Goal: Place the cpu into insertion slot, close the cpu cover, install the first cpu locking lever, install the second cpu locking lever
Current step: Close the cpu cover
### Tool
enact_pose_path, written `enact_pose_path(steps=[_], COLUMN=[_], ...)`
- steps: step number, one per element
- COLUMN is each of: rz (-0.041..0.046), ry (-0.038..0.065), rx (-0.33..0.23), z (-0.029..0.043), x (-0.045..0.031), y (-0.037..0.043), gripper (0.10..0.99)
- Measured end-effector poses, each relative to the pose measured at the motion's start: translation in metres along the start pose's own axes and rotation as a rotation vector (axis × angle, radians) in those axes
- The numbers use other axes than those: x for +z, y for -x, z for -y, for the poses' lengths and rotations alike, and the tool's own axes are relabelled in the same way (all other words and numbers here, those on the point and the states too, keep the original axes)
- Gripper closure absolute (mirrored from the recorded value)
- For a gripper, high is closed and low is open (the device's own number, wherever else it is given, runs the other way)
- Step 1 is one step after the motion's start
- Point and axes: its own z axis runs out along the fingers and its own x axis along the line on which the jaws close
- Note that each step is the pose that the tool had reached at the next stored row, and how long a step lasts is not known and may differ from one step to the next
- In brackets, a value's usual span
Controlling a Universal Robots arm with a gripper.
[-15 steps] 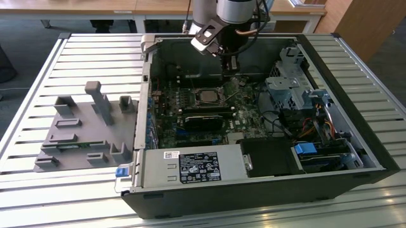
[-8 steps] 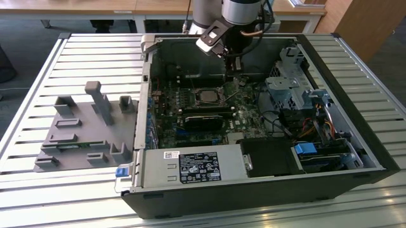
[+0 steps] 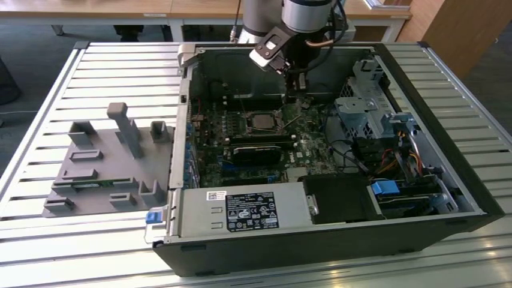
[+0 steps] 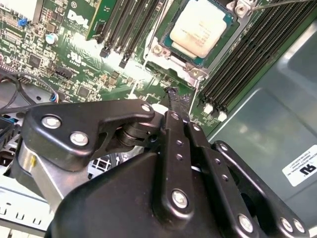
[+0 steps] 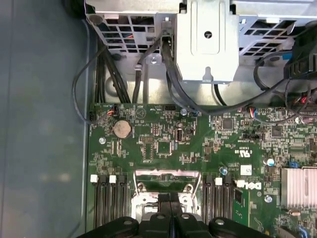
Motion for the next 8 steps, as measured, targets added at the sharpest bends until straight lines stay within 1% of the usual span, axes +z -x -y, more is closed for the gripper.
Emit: enact_pose_path(steps=[2,6,8], rz=[-0.0002,-0.0001,-0.0002], ry=[0.000,0.000,0.000], rx=[0.000,0.000,0.000], z=[-0.0022,-0.0090,-0.0101], x=[0.0004,0.0010,0.0013], y=[0.0000,0.0000,0.0000], gripper=[0.980,0.980,0.980])
